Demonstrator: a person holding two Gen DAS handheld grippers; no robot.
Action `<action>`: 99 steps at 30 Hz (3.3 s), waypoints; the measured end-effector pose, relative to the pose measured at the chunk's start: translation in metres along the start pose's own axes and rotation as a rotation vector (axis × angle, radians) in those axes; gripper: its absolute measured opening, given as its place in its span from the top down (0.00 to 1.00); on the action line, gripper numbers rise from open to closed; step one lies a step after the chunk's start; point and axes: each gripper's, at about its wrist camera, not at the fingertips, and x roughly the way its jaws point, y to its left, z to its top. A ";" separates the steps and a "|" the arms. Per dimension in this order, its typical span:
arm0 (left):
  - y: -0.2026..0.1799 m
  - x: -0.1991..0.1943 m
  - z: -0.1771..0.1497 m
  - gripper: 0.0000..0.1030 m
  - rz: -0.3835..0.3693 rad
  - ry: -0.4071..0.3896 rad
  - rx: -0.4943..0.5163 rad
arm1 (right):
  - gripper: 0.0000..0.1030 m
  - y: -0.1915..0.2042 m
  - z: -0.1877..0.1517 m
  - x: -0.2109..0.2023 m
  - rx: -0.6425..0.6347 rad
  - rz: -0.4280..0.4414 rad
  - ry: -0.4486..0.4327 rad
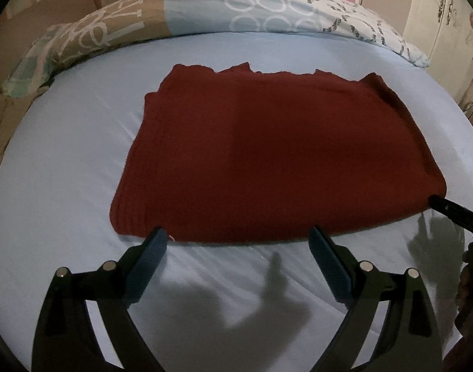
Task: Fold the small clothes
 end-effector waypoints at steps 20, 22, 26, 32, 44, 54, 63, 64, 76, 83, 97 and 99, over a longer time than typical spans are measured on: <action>-0.009 0.001 -0.003 0.10 0.012 0.022 0.018 | 0.24 0.021 0.024 0.022 0.010 0.138 0.094; -0.009 0.002 -0.002 0.10 0.008 0.024 0.010 | 0.26 0.022 0.026 0.023 0.005 0.134 0.091; -0.011 0.009 0.007 0.10 0.005 0.030 -0.006 | 0.34 0.027 0.026 0.025 -0.036 0.100 0.066; -0.034 0.025 0.035 0.10 0.010 0.001 0.005 | 0.30 0.030 0.027 0.029 -0.045 0.115 0.055; -0.064 0.078 0.055 0.07 0.104 0.029 0.065 | 0.35 0.033 0.038 0.043 0.004 0.170 0.066; -0.052 0.084 0.049 0.01 0.124 0.031 0.049 | 0.66 0.040 0.039 0.033 0.009 0.176 0.016; -0.054 0.086 0.049 0.01 0.128 0.034 0.058 | 0.69 0.075 0.031 -0.005 -0.130 0.099 -0.197; -0.054 0.087 0.049 0.01 0.128 0.035 0.058 | 0.70 0.079 0.031 -0.008 -0.139 0.093 -0.217; -0.056 0.089 0.047 0.01 0.135 0.024 0.061 | 0.71 0.104 0.037 -0.014 -0.214 0.123 -0.262; -0.045 0.080 0.045 0.01 0.089 -0.015 0.061 | 0.73 0.123 0.040 -0.022 -0.242 0.160 -0.292; 0.103 0.013 0.039 0.02 0.160 -0.088 -0.014 | 0.81 0.250 0.029 -0.032 -0.377 0.318 -0.306; 0.130 0.006 0.034 0.02 0.193 -0.089 -0.039 | 0.81 0.278 0.020 -0.026 -0.411 0.344 -0.283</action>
